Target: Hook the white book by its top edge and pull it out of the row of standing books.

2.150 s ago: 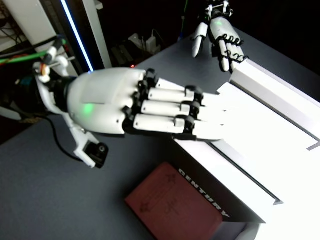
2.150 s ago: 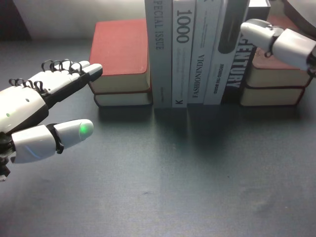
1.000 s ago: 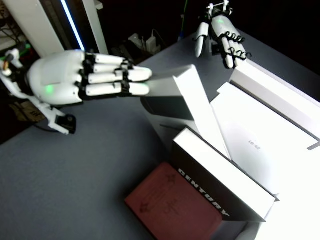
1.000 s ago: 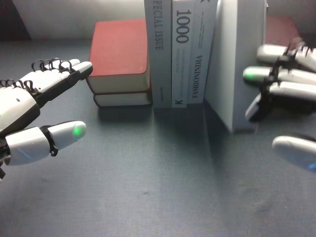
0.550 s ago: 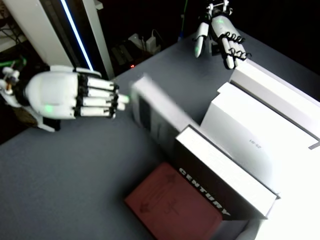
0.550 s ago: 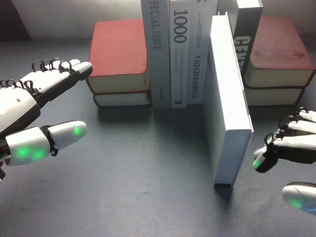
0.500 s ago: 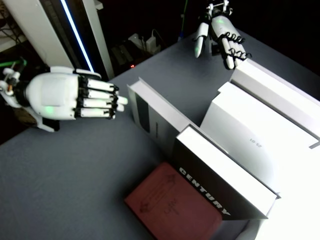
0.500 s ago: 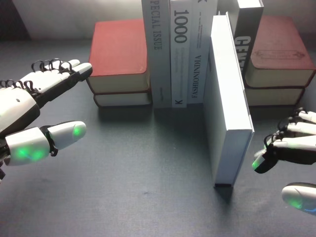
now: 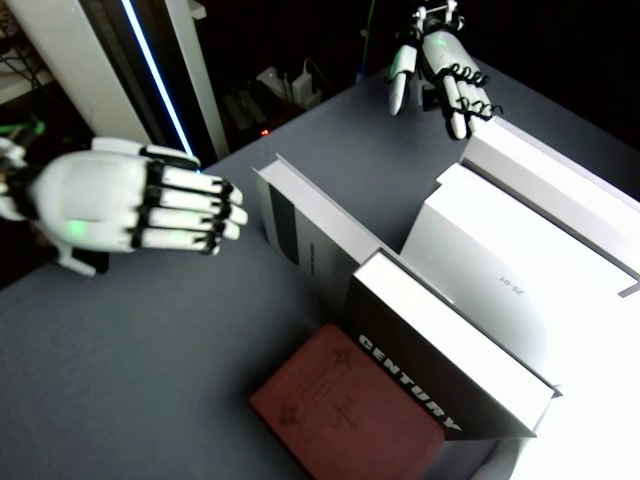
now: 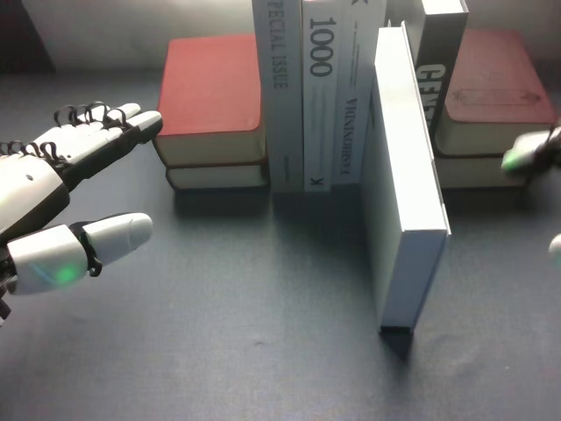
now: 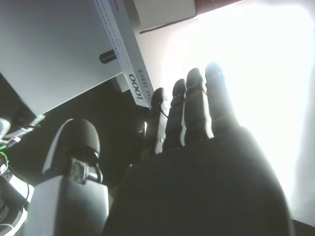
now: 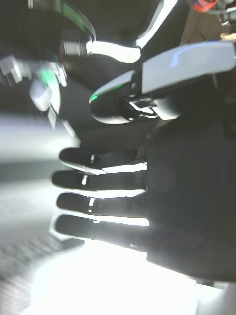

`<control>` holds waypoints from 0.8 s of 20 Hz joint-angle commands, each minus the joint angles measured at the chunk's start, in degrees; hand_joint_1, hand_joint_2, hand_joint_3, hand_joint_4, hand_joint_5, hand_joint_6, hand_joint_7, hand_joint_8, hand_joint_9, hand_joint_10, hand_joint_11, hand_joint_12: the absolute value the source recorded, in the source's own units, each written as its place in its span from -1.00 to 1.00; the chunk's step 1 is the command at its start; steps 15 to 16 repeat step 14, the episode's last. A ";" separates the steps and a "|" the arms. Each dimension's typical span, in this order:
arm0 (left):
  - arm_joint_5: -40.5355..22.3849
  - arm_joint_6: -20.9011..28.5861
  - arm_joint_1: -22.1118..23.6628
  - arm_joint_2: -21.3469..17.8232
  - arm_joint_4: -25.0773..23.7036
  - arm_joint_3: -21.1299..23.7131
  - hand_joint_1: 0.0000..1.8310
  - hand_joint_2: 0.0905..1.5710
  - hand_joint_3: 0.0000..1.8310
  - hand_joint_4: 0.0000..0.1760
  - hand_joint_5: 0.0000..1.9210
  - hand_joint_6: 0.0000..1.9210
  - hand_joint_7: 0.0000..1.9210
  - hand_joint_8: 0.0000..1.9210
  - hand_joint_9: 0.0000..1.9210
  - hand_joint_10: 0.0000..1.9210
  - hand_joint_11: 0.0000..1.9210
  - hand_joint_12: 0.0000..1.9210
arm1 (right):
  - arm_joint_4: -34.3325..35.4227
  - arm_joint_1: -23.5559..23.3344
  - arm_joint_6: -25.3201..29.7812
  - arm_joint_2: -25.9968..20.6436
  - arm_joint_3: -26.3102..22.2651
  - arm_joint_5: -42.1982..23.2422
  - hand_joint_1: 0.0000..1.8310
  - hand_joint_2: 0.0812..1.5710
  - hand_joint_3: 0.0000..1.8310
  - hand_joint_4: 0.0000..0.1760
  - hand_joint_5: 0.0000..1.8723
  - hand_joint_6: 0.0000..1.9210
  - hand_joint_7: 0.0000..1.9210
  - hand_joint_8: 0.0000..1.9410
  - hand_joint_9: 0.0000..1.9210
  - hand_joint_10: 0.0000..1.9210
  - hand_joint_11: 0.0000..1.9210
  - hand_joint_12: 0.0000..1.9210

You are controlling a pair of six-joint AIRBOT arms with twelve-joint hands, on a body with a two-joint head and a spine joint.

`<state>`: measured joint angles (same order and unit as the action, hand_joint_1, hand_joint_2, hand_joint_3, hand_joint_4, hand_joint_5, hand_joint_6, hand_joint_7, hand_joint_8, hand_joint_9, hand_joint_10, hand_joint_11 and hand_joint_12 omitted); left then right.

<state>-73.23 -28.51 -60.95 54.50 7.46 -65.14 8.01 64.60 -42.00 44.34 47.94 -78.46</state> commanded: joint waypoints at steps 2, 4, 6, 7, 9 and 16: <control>-8.00 -0.23 0.07 -0.67 1.16 0.21 -0.75 0.70 -1.00 -0.71 -0.99 -1.00 -1.00 -1.00 -1.00 -1.00 -1.00 -1.00 | 2.42 0.21 -1.54 -0.44 -0.24 -9.82 -0.98 0.98 -0.99 -1.00 -1.00 -0.76 -0.99 -0.96 -1.00 -0.92 -1.00 -0.01; -8.47 -0.44 0.01 -0.89 1.25 0.45 -0.77 0.70 -1.00 -0.02 -1.00 -1.00 -1.00 -1.00 -1.00 -1.00 -1.00 -1.00 | 4.86 0.60 -2.76 -0.62 -0.27 -11.67 -0.98 0.94 -1.00 -1.00 -1.00 -0.99 -1.00 -1.00 -1.00 -1.00 -1.00 -0.95; -9.49 -1.24 -0.32 -1.42 1.87 0.98 -0.99 0.63 -1.00 -0.03 -1.00 -1.00 -1.00 -1.00 -1.00 -1.00 -1.00 -1.00 | 7.28 0.70 -4.27 -1.19 -0.15 -12.44 -0.94 0.89 -1.00 -1.00 -1.00 -1.00 -1.00 -1.00 -1.00 -1.00 -1.00 -1.00; -10.12 -1.37 -0.49 -1.50 2.24 1.09 -1.00 0.60 -1.00 0.23 -1.00 -1.00 -1.00 -1.00 -1.00 -1.00 -1.00 -1.00 | 8.12 0.70 -4.98 -1.54 -0.14 -12.55 -0.93 0.87 -1.00 -1.00 -1.00 -1.00 -1.00 -1.00 -1.00 -1.00 -1.00 -1.00; -11.35 -1.56 -0.97 -1.56 2.95 1.28 -1.00 0.58 -1.00 0.36 -1.00 -1.00 -1.00 -1.00 -1.00 -1.00 -1.00 -1.00 | 9.37 0.70 -5.86 -2.18 -0.12 -13.18 -0.90 0.87 -1.00 -1.00 -1.00 -1.00 -1.00 -1.00 -1.00 -1.00 -1.00 -1.00; -16.01 -2.36 -2.62 -2.50 5.29 2.18 -0.89 0.67 -0.99 0.81 -1.00 -1.00 -1.00 -1.00 -1.00 -1.00 -1.00 -1.00 | 10.76 0.70 -6.58 -3.22 -0.02 -16.46 -0.83 0.80 -1.00 -0.95 -1.00 -1.00 -1.00 -1.00 -1.00 -1.00 -1.00 -1.00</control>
